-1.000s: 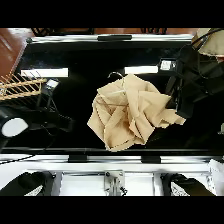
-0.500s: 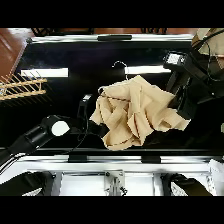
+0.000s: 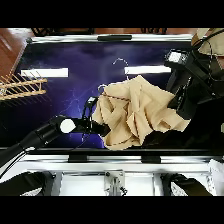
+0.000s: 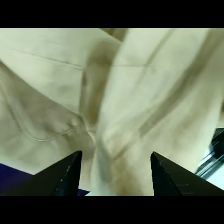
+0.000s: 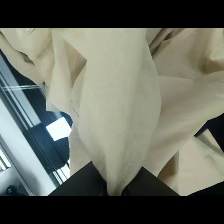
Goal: Fold the shirts.
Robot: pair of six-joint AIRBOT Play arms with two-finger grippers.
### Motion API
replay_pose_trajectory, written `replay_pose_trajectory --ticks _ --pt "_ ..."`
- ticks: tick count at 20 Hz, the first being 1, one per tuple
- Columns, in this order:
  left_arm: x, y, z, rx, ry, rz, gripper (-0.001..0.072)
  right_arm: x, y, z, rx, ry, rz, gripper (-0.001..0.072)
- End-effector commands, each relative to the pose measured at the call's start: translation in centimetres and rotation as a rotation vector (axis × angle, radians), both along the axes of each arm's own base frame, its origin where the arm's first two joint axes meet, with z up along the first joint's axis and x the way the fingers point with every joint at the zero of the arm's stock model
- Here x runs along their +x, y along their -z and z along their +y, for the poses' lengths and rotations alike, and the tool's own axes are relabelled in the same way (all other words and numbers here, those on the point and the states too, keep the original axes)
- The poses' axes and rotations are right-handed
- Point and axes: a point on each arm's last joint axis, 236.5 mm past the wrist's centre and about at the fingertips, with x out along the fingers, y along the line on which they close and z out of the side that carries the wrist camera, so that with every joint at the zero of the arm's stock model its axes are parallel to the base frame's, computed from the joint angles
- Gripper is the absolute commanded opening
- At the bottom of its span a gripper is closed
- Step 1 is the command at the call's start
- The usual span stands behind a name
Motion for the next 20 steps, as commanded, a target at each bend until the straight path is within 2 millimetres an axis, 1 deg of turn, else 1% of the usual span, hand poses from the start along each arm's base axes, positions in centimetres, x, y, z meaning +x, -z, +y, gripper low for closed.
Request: replay_pose_trajectory --ticks 1,3,4,6,7,8,9,10,11,13,14,15,16,17,20 --pt "0.1 0.7 1.4 0.029 -0.003 0.036 0.0501 0.0 0.0 0.1 0.004 0.002 0.001 0.0069" --pt "-1.0 1.1 0.4 0.014 0.01 0.077 0.0501 0.0 0.0 0.1 0.004 0.003 0.002 0.0069" --pt "-1.3 1.1 -0.3 -0.004 0.006 0.088 0.0487 0.0 0.0 0.1 0.005 0.006 0.002 0.0069" --pt "-0.9 0.6 -1.3 -0.041 -0.028 0.076 0.008 0.0 0.0 0.1 0.006 0.011 0.004 0.0069" --pt "-0.3 0.3 -1.4 -0.052 -0.041 0.055 0.0047 -0.1 0.0 0.1 0.01 0.019 0.008 0.0069" --pt "0.5 0.2 -1.0 -0.052 -0.053 0.037 0.0046 -0.1 -0.1 0.3 0.02 0.029 0.016 0.0069" --pt "1.7 -0.2 0.3 -0.039 -0.073 0.021 0.0045 -0.4 -0.1 0.5 0.028 0.033 0.028 0.007" --pt "3.5 -0.9 2.3 -0.024 -0.105 0.005 0.0045 -0.8 -0.2 0.8 0.041 0.028 0.04 0.007" --pt "5.8 -2.3 5.0 -0.007 -0.155 -0.022 0.0045 -1.2 -0.5 1.3 0.062 0.015 0.044 0.0069" --pt "10.1 -5.7 10.1 -0.018 -0.266 -0.077 0.0045 -1.7 -1.6 2.1 0.105 -0.004 0.015 0.0069" --pt "12.0 -7.4 12.5 -0.026 -0.319 -0.102 0.0044 -1.7 -2.3 2.8 0.136 -0.012 -0.012 0.0069" --pt "13.5 -8.9 14.3 -0.031 -0.354 -0.134 0.0045 -1.9 -3.0 3.8 0.182 -0.031 -0.026 0.0069" --pt "14.7 -10.2 15.5 -0.044 -0.387 -0.162 0.0045 -2.2 -3.6 4.9 0.23 -0.057 -0.023 0.0069" --pt "15.7 -11.6 16.4 -0.066 -0.418 -0.186 0.0044 -2.5 -3.9 5.5 0.263 -0.06 -0.012 0.0069" --pt "17.6 -15.6 18.0 -0.103 -0.459 -0.271 0.0045 -2.4 -3.9 5.5 0.277 -0.002 0.012 0.0069"
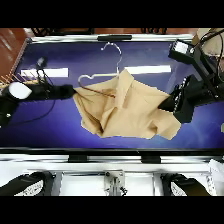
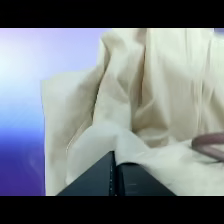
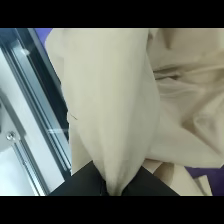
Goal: Fold the shirts.
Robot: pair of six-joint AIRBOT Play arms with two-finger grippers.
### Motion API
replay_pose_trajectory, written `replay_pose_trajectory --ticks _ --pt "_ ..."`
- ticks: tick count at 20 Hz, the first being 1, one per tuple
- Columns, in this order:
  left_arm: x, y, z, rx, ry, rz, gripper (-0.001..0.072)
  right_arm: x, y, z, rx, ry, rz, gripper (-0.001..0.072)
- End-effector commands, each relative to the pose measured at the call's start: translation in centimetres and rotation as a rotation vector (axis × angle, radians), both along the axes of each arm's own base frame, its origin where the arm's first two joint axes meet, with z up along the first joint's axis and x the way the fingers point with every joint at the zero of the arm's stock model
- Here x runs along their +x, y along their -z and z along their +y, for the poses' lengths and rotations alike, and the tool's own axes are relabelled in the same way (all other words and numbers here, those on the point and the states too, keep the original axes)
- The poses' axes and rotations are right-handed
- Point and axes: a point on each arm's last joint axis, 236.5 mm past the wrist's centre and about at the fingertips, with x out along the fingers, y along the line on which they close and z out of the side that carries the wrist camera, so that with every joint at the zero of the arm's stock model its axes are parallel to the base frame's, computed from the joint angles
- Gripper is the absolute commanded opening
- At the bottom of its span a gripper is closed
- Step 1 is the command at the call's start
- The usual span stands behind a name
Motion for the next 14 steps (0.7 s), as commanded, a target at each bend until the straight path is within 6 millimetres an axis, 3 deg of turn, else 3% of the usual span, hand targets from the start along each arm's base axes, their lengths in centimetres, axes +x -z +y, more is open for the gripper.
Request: replay_pose_trajectory --ticks 1,8,11,14 --pt "2.4 -4.6 3.1 -0.016 -0.065 -0.094 0.0044 -0.3 -0.8 1.1 0.06 0.015 0.019 0.0069" --pt "3.9 -10.7 3.8 -0.026 -0.083 -0.233 0.0044 -0.8 -0.8 1.3 0.065 0.0 0.032 0.0068" --pt "4.1 -9.1 4.9 0.027 -0.087 -0.196 0.0044 -0.9 -1.1 1.7 0.085 -0.009 0.028 0.0068" --pt "3.7 -5.7 3.9 0.037 -0.039 -0.086 0.0044 -0.9 -1.9 2.8 0.139 -0.029 0.017 0.0067"
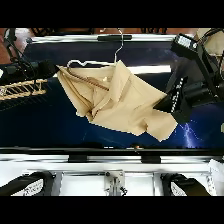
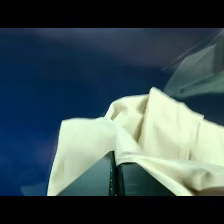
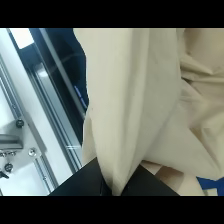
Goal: Fold the shirts.
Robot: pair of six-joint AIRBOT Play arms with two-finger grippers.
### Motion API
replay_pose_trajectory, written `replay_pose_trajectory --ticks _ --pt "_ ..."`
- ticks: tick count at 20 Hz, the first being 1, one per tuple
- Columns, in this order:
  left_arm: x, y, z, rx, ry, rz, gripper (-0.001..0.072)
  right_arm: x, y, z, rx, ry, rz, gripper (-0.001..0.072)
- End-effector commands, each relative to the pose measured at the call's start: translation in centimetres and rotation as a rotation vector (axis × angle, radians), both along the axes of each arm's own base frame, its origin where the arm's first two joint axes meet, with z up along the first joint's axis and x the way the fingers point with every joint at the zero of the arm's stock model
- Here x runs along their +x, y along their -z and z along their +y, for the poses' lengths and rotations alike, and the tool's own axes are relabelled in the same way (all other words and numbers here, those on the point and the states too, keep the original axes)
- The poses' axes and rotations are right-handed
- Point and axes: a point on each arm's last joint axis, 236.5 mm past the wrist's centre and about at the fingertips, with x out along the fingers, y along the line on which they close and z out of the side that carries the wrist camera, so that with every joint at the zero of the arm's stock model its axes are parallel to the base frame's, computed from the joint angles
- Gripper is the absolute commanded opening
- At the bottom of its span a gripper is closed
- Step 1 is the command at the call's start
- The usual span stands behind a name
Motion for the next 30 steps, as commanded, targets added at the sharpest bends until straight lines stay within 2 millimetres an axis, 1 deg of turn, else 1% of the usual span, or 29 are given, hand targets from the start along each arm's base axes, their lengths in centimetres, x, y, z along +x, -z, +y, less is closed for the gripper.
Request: replay_pose_trajectory --ticks 1,4,5,6,7,9,11,13,14,15,17,20,21,22,23,25,26,27,28,29,30 --pt "-0.3 2.8 -0.6 0.022 0.036 0.091 0.0044 0.0 -0.8 1.0 0.053 -0.017 -0.013 0.0067" --pt "0.7 4.6 0.3 0.026 0.015 0.125 0.0044 -0.5 -0.6 0.9 0.041 -0.035 -0.003 0.0067" --pt "0.9 4.9 0.5 0.026 0.009 0.131 0.0044 -0.7 -0.5 0.8 0.036 -0.041 0.006 0.0066" --pt "1.0 4.9 0.6 0.025 0.006 0.127 0.0044 -0.9 -0.4 0.7 0.031 -0.044 0.012 0.0067" --pt "1.2 4.4 0.6 0.022 0.001 0.11 0.0044 -0.8 -0.3 0.6 0.023 -0.041 0.013 0.0067" --pt "1.9 2.5 0.6 0.014 -0.005 0.062 0.0044 -0.6 0.0 0.2 0.006 -0.028 0.009 0.0066" --pt "2.6 -0.2 0.6 0.012 -0.008 -0.005 0.0044 -0.4 0.7 -0.2 -0.014 -0.011 0.027 0.0067" --pt "3.0 -3.3 0.5 0.009 -0.005 -0.068 0.0044 -0.3 2.2 -0.8 -0.042 0.019 0.071 0.0066" --pt "2.8 -5.0 0.5 0.009 0.0 -0.099 0.0044 0.2 3.1 -1.5 -0.074 0.054 0.082 0.0066" --pt "2.4 -6.5 0.4 0.01 0.008 -0.125 0.0044 0.9 3.6 -2.2 -0.099 0.098 0.078 0.0066" --pt "0.6 -9.6 0.1 0.049 0.058 -0.182 0.0044 2.3 3.5 -2.7 -0.104 0.165 0.048 0.0067" --pt "-3.5 -13.7 0.1 0.106 0.104 -0.262 0.0044 3.9 2.9 -2.4 -0.064 0.246 0.02 0.0066" --pt "-4.9 -14.7 0.6 0.141 0.101 -0.285 0.0044 4.3 2.7 -2.3 -0.052 0.265 0.009 0.0066" --pt "-6.2 -15.3 1.4 0.186 0.091 -0.295 0.0043 4.7 2.5 -2.3 -0.043 0.278 -0.002 0.0066" --pt "-7.5 -15.5 2.8 0.259 0.072 -0.292 0.0043 5.0 2.4 -2.3 -0.037 0.285 -0.011 0.0066" --pt "-10.0 -14.7 5.8 0.386 0.016 -0.232 0.0044 5.4 2.2 -2.2 -0.027 0.299 -0.023 0.0066" --pt "-11.2 -14.4 6.2 0.402 0.015 -0.202 0.0043 5.6 2.1 -2.2 -0.02 0.31 -0.028 0.0066" --pt "-12.3 -14.4 5.9 0.396 0.033 -0.189 0.0044 5.9 1.9 -2.1 -0.013 0.319 -0.035 0.0066" --pt "-13.3 -14.8 4.8 0.366 0.067 -0.199 0.0044 6.2 1.8 -2.1 -0.004 0.331 -0.041 0.0066" --pt "-13.9 -15.5 3.2 0.322 0.108 -0.221 0.0043 6.3 1.6 -2.0 0.004 0.338 -0.045 0.0066" --pt "-14.6 -16.4 1.0 0.257 0.167 -0.251 0.0044 6.2 1.5 -1.6 0.02 0.33 -0.041 0.0066"
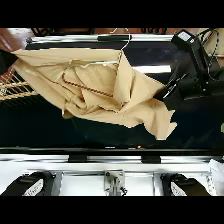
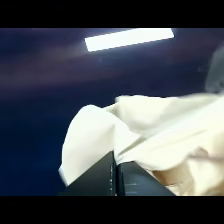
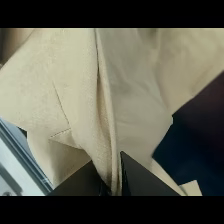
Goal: Fold the shirts.
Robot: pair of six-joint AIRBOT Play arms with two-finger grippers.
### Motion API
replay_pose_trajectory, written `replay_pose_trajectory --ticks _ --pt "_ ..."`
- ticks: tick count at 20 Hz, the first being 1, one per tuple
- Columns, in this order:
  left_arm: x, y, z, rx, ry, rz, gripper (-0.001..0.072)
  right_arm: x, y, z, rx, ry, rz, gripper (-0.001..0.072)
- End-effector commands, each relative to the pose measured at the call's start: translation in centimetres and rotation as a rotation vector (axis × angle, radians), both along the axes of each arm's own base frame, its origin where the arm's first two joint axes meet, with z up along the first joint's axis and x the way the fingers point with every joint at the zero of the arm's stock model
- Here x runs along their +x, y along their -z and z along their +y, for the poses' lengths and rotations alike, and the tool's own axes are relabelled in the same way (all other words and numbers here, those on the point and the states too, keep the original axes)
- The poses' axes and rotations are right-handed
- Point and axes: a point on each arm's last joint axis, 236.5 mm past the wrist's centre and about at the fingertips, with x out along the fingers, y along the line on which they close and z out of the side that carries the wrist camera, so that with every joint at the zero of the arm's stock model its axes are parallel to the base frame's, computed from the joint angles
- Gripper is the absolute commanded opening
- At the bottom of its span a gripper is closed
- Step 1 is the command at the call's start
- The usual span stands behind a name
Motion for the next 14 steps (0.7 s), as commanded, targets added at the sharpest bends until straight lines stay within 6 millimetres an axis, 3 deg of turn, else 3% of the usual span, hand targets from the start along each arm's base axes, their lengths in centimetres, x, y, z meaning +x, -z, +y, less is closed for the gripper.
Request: replay_pose_trajectory --ticks 1,5,6,8,12,14 --pt "-3.4 -2.0 -4.7 -0.106 0.155 -0.017 0.0044 0.6 -0.8 0.7 0.05 0.02 -0.018 0.0066" --pt "-3.5 -7.1 -10.5 -0.242 0.288 -0.209 0.0044 -0.3 -0.2 2.3 -0.005 -0.044 -0.03 0.0065" --pt "-3.6 -7.5 -11.6 -0.258 0.315 -0.225 0.0043 -0.4 0.0 2.6 -0.034 -0.057 -0.044 0.0065" --pt "-4.3 -6.8 -13.3 -0.253 0.366 -0.194 0.0043 0.1 -0.4 2.9 -0.068 -0.055 -0.09 0.0065" --pt "-5.9 -4.9 -16.2 -0.247 0.453 -0.113 0.0043 1.7 -4.1 4.7 0.051 -0.017 -0.199 0.0065" --pt "-5.7 -3.4 -16.1 -0.194 0.451 -0.078 0.0043 1.4 -5.6 5.9 0.119 -0.033 -0.215 0.0065"
